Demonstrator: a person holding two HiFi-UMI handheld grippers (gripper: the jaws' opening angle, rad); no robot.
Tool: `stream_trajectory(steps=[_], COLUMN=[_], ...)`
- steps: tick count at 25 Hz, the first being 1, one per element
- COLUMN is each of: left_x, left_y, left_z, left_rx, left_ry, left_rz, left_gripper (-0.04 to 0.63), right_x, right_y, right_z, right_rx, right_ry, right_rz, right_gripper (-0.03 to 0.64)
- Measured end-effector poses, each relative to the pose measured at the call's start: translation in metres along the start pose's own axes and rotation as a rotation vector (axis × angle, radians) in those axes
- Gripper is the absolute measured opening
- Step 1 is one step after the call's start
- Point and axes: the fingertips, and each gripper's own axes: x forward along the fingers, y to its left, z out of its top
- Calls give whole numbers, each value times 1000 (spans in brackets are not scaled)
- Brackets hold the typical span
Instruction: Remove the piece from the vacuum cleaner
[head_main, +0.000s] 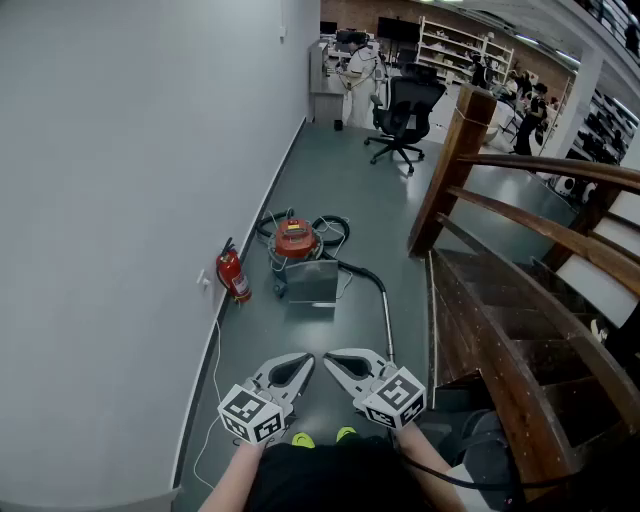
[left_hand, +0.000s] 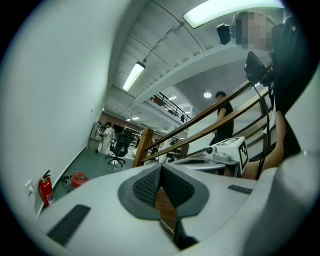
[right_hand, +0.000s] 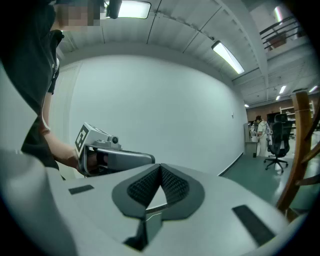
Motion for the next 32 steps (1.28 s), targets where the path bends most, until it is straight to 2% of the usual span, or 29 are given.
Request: stream_trajectory(steps=[14,24,32], left_x=[-3,-18,-28], left_y=[0,2,11], left_z=[0,-10,-5], left_rx=[-31,-59,-49], left_ry=[-15,-1,-14], left_rz=[-9,-26,-32], left_gripper=[8,8,8], right_x=[5,13,21], right_y=[3,17,22], right_z=[-4,-12,-17], right_rx=[1,8,5], right_ry=[31,50,73], right_rz=[12,-7,-42], right_gripper=[14,14,14])
